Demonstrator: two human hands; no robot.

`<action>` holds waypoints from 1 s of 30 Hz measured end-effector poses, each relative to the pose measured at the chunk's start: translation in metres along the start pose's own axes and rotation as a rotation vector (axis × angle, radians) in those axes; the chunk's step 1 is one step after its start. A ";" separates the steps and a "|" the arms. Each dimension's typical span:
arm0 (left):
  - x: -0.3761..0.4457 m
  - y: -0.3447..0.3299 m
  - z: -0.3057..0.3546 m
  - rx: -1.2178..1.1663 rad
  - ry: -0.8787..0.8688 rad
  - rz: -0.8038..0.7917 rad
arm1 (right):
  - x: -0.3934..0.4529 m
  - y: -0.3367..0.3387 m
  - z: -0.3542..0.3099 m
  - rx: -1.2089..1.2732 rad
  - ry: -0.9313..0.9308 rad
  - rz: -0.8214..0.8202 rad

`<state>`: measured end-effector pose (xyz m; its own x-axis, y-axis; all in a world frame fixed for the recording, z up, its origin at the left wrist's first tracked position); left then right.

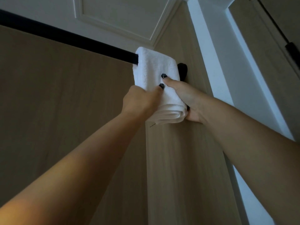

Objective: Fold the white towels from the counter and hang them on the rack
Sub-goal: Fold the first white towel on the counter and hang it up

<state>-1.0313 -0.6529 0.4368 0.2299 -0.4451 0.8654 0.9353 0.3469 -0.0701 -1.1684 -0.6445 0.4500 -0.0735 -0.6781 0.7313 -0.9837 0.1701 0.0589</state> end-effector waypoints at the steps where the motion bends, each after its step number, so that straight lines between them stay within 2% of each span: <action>1: 0.000 0.000 -0.001 0.046 -0.028 0.005 | 0.000 0.001 0.003 -0.015 0.009 -0.011; 4: 0.004 0.002 -0.002 0.063 -0.038 -0.010 | -0.002 0.002 0.010 -0.009 0.019 -0.002; 10: 0.001 0.003 -0.009 -0.214 0.105 -0.147 | -0.005 0.000 0.015 0.043 0.069 0.060; 16: 0.002 0.001 -0.009 0.024 -0.106 -0.036 | -0.011 0.001 0.014 -0.114 0.148 0.234; 22: -0.009 0.003 -0.013 0.017 -0.090 -0.032 | -0.015 -0.004 0.019 -0.082 0.098 0.347; 26: -0.013 0.003 -0.019 -0.011 -0.049 -0.061 | -0.026 -0.007 0.022 -0.205 0.005 0.399; 30: -0.018 0.001 -0.012 -0.028 -0.043 -0.071 | -0.049 -0.001 0.016 -0.374 0.018 0.475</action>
<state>-1.0311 -0.6545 0.4154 0.1514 -0.4313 0.8894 0.9561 0.2924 -0.0210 -1.1667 -0.6234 0.4033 -0.4847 -0.4548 0.7472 -0.7193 0.6933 -0.0446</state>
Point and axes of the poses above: each hand's wrist, its own x-axis towards the middle knuckle, its own y-axis out of the back of the hand, z = x × y, the point moved 3 cm from there along x, towards the middle knuckle, and after that the axes turned 7 degrees about z, right-handed, at the moved point
